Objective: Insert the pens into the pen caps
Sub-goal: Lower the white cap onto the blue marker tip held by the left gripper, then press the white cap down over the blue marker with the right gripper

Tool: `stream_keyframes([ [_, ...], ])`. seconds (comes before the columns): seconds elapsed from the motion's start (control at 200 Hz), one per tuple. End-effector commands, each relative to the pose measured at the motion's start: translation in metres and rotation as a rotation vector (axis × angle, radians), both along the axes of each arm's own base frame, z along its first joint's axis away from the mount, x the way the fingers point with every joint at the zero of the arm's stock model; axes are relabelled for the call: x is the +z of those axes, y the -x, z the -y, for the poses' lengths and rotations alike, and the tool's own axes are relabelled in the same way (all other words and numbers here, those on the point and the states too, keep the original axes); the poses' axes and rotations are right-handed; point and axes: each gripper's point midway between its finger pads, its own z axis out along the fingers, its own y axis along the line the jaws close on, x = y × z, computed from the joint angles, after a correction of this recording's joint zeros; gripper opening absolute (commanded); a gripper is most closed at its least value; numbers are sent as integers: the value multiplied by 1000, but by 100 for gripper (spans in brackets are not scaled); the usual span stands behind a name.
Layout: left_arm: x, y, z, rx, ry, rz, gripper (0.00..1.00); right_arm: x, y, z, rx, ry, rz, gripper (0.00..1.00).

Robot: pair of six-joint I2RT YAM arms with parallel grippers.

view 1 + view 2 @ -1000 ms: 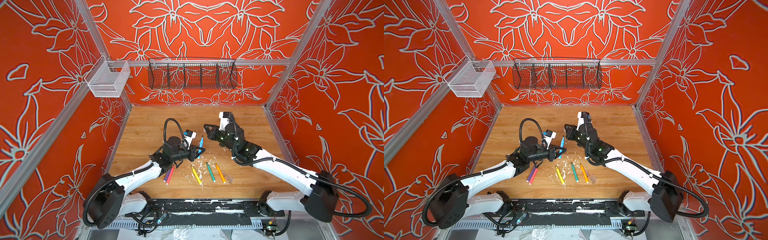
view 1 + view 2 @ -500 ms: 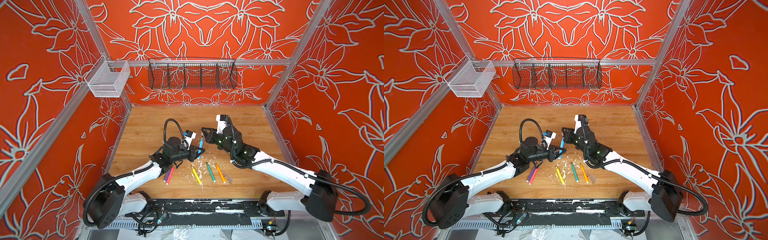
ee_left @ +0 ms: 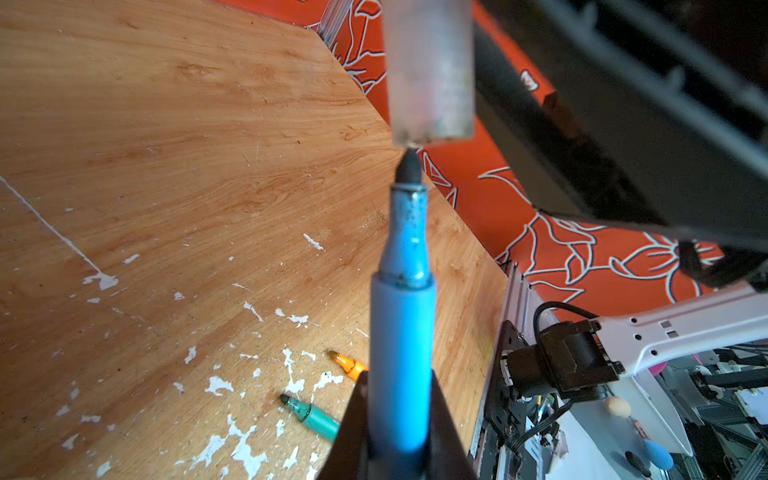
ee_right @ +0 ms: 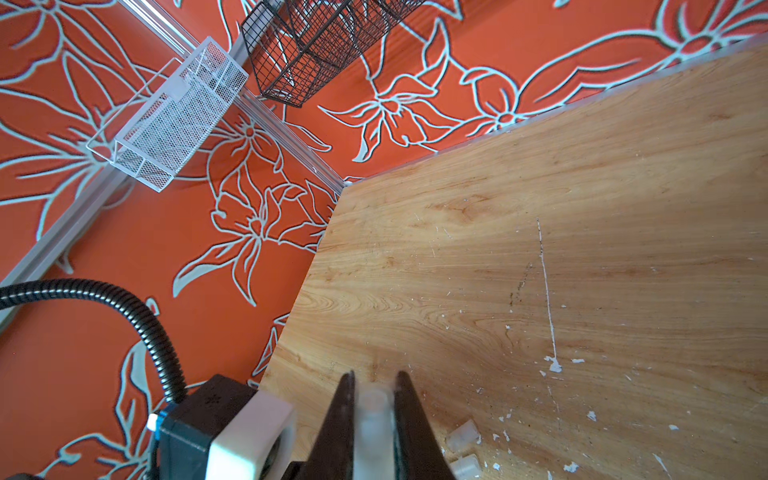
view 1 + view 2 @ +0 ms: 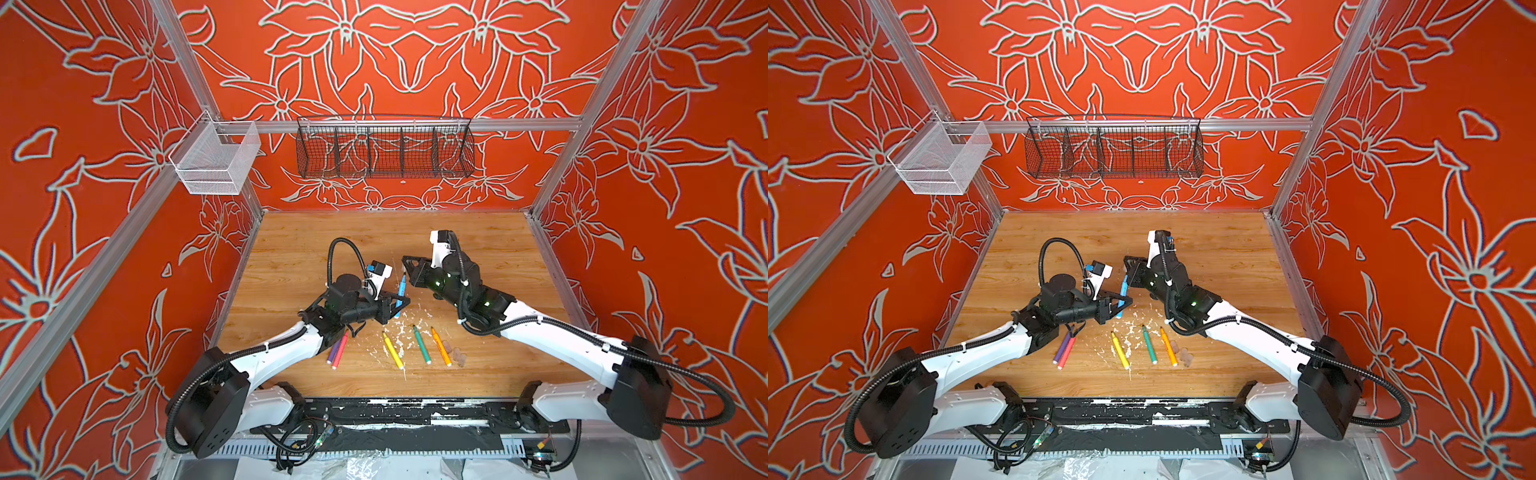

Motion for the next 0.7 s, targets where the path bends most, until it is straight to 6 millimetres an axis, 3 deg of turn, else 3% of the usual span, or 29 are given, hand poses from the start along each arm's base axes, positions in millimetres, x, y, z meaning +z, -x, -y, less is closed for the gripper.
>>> stream_keyframes([
  [0.0,12,3,2,-12,30,47,0,-10,0,1,-11,15,-6,0],
  [0.425,11,1,0,4,43,32,0,-20,7,-1,14,-12,-28,0],
  [0.696,24,-1,-7,-64,216,-39,0,-32,23,-17,91,-84,-69,0],
])
